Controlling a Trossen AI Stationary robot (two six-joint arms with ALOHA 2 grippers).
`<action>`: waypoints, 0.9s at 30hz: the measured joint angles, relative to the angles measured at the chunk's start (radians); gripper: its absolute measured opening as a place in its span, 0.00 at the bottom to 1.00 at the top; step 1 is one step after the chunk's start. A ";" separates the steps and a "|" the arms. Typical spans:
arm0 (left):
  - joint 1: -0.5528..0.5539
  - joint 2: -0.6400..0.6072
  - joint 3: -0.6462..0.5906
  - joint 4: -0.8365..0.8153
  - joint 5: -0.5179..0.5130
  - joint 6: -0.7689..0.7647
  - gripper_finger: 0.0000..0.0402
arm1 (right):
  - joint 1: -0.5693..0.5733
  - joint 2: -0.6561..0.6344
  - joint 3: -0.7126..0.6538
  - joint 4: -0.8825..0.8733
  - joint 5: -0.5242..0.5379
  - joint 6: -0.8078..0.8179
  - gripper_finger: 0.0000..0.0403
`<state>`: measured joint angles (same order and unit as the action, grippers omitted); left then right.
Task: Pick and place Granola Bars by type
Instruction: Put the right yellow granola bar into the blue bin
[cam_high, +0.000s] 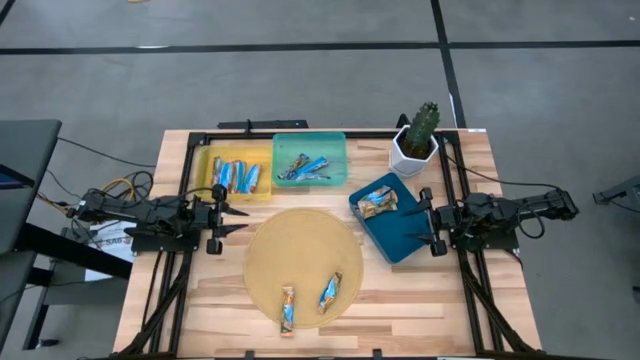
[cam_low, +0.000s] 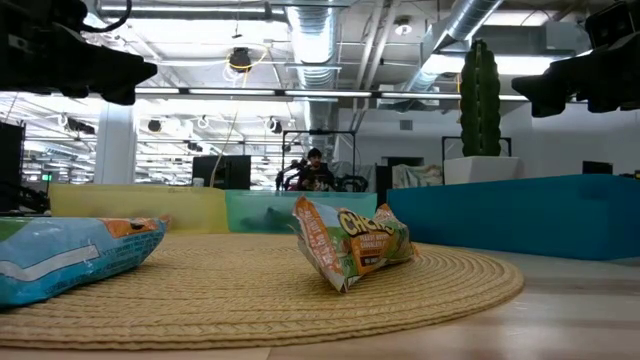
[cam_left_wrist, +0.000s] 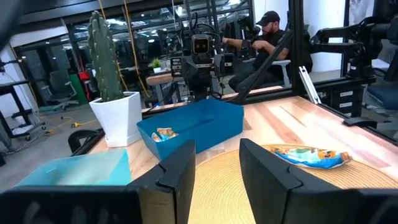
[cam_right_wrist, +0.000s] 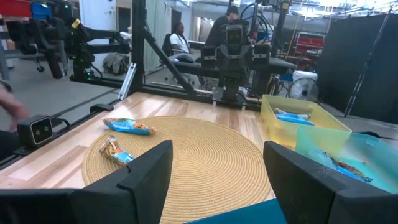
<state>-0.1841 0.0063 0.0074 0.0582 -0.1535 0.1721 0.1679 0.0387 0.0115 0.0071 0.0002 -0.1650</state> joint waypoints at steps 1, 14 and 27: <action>0.000 0.000 0.000 0.000 0.000 0.008 0.30 | 0.000 0.000 0.000 0.000 0.000 0.000 0.61; 0.000 0.000 0.000 0.000 0.000 0.003 0.30 | 0.000 0.000 0.000 0.000 0.000 0.000 0.61; 0.000 0.000 0.000 0.000 0.000 0.002 0.30 | 0.001 0.000 -0.001 0.022 0.000 0.171 0.61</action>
<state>-0.1841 0.0063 0.0074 0.0578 -0.1536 0.1737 0.1684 0.0391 0.0105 0.0290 0.0001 0.0058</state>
